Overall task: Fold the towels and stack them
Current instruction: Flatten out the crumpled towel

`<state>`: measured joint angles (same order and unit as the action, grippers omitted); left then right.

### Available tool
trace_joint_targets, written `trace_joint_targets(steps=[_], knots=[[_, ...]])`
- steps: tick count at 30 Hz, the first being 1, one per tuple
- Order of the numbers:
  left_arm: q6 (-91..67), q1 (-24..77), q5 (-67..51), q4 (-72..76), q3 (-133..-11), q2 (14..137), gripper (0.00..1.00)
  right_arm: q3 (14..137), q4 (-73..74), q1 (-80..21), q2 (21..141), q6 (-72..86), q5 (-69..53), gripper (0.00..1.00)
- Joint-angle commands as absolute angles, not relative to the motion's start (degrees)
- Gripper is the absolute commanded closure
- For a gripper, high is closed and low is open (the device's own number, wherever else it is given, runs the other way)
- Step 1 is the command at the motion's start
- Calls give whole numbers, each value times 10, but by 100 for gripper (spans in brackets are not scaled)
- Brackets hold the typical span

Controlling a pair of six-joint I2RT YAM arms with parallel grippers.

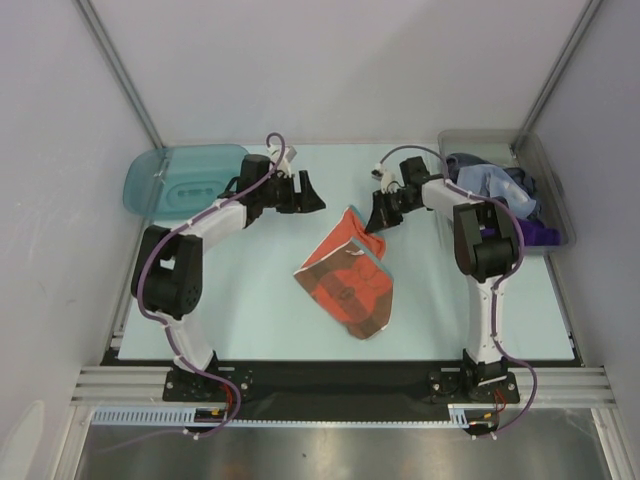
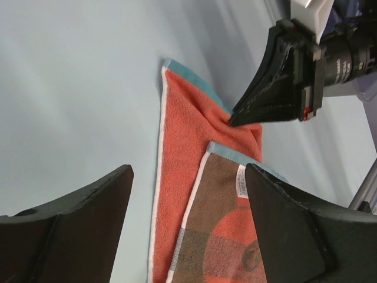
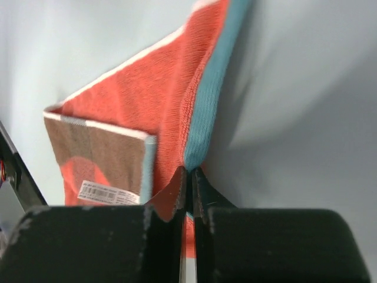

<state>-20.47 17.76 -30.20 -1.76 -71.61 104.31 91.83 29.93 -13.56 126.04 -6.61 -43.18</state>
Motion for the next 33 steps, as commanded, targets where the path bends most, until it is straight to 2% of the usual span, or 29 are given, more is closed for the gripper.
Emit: trace_joint_targets(steps=[1, 3, 8, 15, 19, 23, 31, 33], knots=[[-184, 175, -344, 110, -668, 1014, 15, 899, 306, -170, 1169, -82, -439, 100], [-178, 175, -365, 147, -657, 1010, 14, 862, 302, -182, 1130, -94, -444, 100], [-130, 172, -494, 109, -714, 1048, 13, 789, 299, -188, 1012, -121, -489, 100], [-179, 175, -644, 178, -737, 1095, 13, 788, 322, -185, 996, -132, -514, 100], [-184, 179, -671, 189, -727, 1097, 14, 790, 330, -174, 1000, -133, -515, 100], [-180, 183, -680, 184, -722, 1100, 22, 790, 323, -166, 1001, -127, -526, 100], [-134, 192, -658, 109, -762, 1123, 20, 790, 323, -165, 1003, -129, -539, 100], [-134, 192, -658, 99, -777, 1135, 24, 789, 324, -165, 1002, -129, -537, 100]])
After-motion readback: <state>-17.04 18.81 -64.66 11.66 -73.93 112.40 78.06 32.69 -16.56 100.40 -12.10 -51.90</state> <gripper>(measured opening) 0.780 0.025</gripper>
